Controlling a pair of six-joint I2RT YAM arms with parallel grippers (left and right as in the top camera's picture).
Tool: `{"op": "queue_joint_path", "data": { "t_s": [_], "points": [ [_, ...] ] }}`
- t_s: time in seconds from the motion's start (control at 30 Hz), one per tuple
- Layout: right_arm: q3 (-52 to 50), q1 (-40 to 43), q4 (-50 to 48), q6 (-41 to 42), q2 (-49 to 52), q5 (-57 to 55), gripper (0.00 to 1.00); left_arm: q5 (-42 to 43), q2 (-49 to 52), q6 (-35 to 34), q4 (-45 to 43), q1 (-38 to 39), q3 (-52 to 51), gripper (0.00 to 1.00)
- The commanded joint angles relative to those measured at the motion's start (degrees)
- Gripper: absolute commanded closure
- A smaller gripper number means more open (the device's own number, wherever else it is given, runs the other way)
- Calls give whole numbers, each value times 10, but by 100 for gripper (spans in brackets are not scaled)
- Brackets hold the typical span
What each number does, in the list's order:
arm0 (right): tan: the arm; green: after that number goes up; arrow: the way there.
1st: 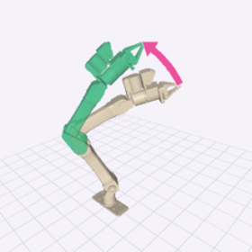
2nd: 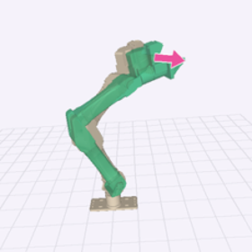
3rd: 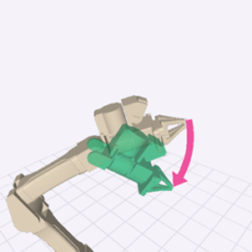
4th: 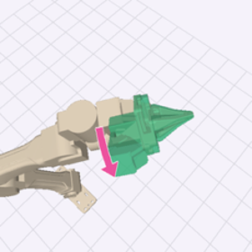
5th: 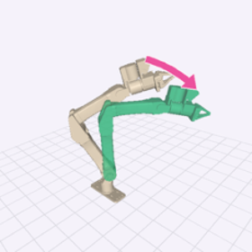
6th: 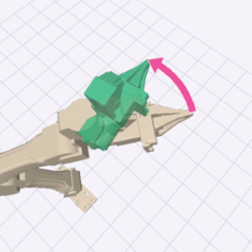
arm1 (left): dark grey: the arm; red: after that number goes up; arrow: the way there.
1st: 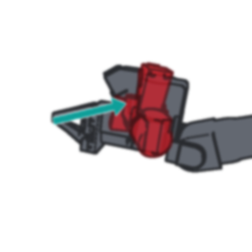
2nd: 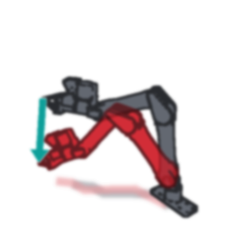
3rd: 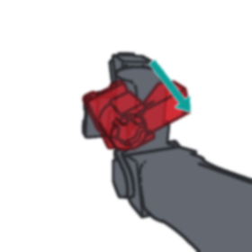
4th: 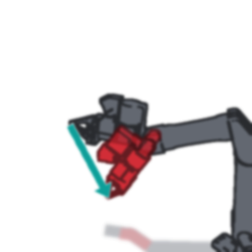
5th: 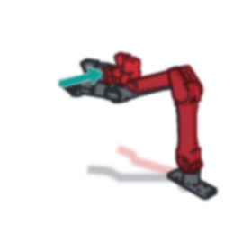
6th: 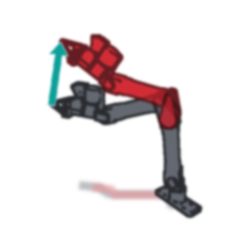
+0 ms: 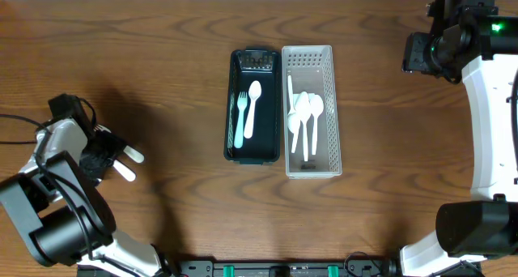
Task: Pack container
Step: 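Move the left gripper back over the two white forks, then grasp the nearer white fork with the left gripper and lift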
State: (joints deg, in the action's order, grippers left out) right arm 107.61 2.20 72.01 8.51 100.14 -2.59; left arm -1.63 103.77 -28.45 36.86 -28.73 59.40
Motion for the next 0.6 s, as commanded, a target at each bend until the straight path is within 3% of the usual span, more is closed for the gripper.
{"op": "queue_joint_path", "data": {
  "t_s": [0.0,0.27,0.37,0.5,0.57],
  "points": [
    [3,9,0,-5,0,-6,39,-7,24,3,-10,-3,-3,20],
    [3,9,2,-5,0,-6,39,-7,37,3,-38,-7,-3,21],
    [3,9,2,-5,0,-6,39,-7,37,3,-38,-9,-3,31],
    [3,9,2,-5,0,-6,39,-1,37,3,-33,-9,-3,55],
    [3,9,2,-4,0,-6,39,2,37,3,-31,-9,-3,58]
  ]
}}
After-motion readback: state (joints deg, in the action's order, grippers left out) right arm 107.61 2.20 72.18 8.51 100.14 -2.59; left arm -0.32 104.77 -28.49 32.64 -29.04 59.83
